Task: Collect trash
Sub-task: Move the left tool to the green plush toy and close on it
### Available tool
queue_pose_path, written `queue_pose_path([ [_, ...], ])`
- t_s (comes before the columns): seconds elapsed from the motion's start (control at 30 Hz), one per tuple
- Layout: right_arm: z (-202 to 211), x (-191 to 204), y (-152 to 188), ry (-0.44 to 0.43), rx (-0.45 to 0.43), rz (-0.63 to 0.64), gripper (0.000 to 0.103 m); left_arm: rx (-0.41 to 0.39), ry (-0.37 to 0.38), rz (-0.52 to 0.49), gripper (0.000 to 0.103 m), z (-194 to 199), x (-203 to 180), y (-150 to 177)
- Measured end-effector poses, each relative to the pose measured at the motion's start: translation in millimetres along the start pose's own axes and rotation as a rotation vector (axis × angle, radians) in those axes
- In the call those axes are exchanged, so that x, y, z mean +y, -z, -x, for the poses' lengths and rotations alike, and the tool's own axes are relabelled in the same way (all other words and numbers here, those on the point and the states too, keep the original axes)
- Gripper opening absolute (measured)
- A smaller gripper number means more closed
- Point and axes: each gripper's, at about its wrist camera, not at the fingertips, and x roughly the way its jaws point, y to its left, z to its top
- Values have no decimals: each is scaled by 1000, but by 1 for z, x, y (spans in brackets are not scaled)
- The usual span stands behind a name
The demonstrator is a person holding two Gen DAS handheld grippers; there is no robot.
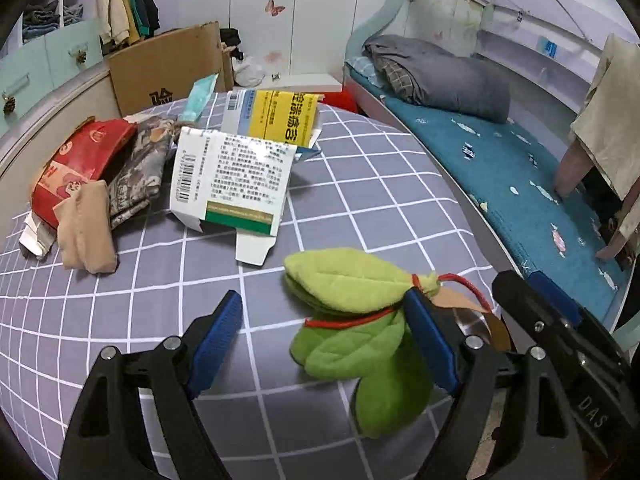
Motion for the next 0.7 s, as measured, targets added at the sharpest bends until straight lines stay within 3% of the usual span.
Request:
queue_pose_path([
  [0.13,-4,5,0,3,7,6,71,-9,10,-4,62,-3,-2,0],
  [0.2,-6,8,1,2,8,10,71,-14,25,-9,46,-1,-3,1],
  [0.4,-7,13,2,4,11,24,72,-24,48,-9,21,0,-1,4],
  [0.7,-3,23,1,-11,6,34,73,-29,89,44,7,6,7,11],
])
